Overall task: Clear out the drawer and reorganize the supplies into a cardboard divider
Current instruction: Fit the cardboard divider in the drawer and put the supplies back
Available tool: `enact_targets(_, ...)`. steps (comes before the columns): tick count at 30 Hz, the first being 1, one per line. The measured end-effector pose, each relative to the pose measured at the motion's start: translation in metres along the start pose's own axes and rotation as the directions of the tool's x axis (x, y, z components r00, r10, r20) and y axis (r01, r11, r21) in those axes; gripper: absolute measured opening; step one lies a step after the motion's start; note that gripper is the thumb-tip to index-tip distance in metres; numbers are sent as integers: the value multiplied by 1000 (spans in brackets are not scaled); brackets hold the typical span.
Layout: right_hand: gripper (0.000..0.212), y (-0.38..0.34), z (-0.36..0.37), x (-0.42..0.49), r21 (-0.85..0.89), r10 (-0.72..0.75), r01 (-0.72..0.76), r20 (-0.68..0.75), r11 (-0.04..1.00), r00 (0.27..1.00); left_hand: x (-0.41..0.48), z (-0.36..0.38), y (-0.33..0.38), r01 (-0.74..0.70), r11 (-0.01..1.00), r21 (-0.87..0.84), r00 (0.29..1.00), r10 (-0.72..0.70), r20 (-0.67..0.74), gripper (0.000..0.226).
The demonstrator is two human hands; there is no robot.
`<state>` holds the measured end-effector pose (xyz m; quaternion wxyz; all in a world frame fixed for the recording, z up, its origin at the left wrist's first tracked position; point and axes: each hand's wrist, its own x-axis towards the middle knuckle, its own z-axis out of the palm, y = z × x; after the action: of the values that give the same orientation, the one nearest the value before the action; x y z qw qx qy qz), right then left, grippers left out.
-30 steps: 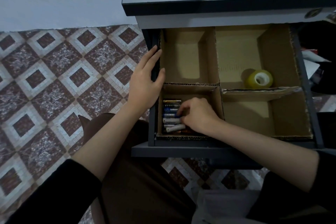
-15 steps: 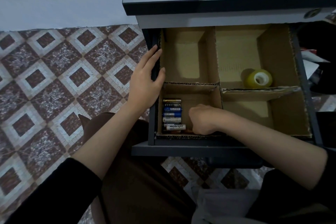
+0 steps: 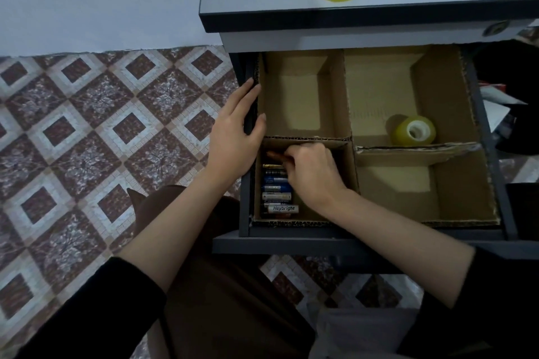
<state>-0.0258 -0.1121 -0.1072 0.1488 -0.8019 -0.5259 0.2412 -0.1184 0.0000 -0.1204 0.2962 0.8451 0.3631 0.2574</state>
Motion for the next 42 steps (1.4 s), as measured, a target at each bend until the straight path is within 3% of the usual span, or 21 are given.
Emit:
enact_targets(5, 24, 3, 2, 1, 49, -5, 5, 9, 999, 1000, 0, -1, 1, 0, 1000, -8, 1000, 0, -5, 45)
enact_targets(15, 36, 12, -10, 0, 138, 160, -175, 114, 975, 980, 0, -1, 1, 12, 999, -42, 1000, -11, 5, 44)
enact_targets(18, 36, 10, -10, -1, 99, 149, -164, 146, 981, 978, 0, -1, 1, 27, 999, -40, 1000, -26, 12, 44)
enact_targets(21, 19, 5, -14, -4, -13, 42, -40, 172, 999, 984, 0, -1, 1, 32, 999, -31, 999, -32, 18, 45)
enact_targets(23, 10, 0, -17, -7, -49, -81, 105, 350, 993, 933, 0, -1, 2, 33, 999, -33, 999, -33, 18, 45)
enact_targets(25, 10, -4, -16, -9, -42, -118, 157, 482, 987, 868, -1, -1, 2, 36, 999, -35, 999, -35, 20, 45)
enact_targets(35, 11, 1, -8, -3, 114, -74, 12, 562, 993, 824, -1, 0, 1, 40, 997, -62, 999, -39, 19, 45)
enact_targets(42, 12, 13, -28, 3, -104, 40, 39, 664, 994, 746, -1, 0, 1, 51, 996, -74, 999, -49, 24, 44)
